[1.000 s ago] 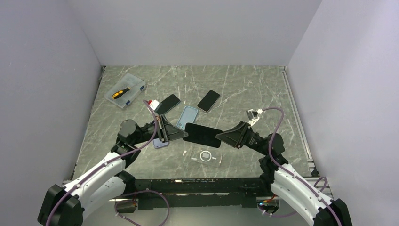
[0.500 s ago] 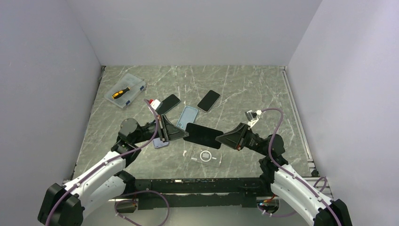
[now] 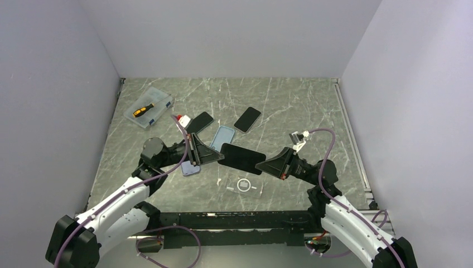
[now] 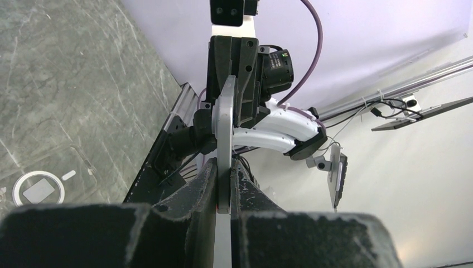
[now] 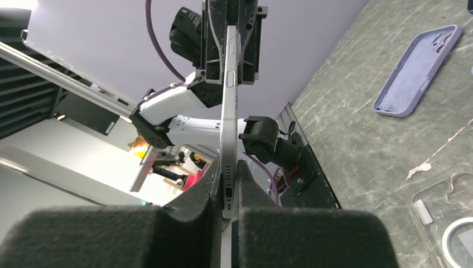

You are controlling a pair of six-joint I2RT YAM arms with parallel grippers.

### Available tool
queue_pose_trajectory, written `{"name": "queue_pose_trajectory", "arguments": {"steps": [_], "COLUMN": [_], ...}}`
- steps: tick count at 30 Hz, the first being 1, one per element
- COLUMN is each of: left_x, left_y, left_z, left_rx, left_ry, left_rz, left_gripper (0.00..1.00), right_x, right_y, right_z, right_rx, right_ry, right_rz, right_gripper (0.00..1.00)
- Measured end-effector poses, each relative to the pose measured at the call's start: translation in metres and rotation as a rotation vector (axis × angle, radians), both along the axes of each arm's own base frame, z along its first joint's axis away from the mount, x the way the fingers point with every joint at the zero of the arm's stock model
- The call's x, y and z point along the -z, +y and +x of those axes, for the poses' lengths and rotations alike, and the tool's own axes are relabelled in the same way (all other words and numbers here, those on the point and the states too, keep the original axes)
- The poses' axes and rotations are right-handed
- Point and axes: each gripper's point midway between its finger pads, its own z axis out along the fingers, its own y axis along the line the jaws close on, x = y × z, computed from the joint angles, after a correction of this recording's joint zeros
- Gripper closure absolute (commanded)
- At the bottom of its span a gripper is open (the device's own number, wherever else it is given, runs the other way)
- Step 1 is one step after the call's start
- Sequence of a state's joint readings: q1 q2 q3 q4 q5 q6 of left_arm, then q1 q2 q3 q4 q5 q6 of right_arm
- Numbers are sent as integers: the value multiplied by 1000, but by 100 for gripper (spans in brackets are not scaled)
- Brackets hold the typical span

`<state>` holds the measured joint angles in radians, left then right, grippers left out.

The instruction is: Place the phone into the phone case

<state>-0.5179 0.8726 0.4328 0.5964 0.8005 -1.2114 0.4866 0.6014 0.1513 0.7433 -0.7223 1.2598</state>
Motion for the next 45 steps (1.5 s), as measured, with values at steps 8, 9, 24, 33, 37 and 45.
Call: {"name": "queue_pose_trajectory", "arguments": {"steps": [8,9,24,33,37,45], "left_x": [6,7,49,117,145,184], "left_y": [-1,-1,11,12,10,-1], "left_z": [2,2,25,29,27,14], "left_rx": [3,6,-104,-94,-88,-36], "left_ry": [-3,-4,-21,97,136,176], "left_rz": [50,60,375,572,649,739], "left_gripper": [53,48,1,1,1,3], "right_x": [1,3,-3,46,74,120], "right_y": [-1,-1,-9,-24,-33,-43], "right_z": [-1,0,7,9,4,-4], "right_rx": [5,7,96,147,166,195], "right_ry": [-7,-4,7,182,286,422], "right_rz": [-7,-14,-215,-474,-565,-620], "right_gripper": [100,100,100,100,100,100]}}
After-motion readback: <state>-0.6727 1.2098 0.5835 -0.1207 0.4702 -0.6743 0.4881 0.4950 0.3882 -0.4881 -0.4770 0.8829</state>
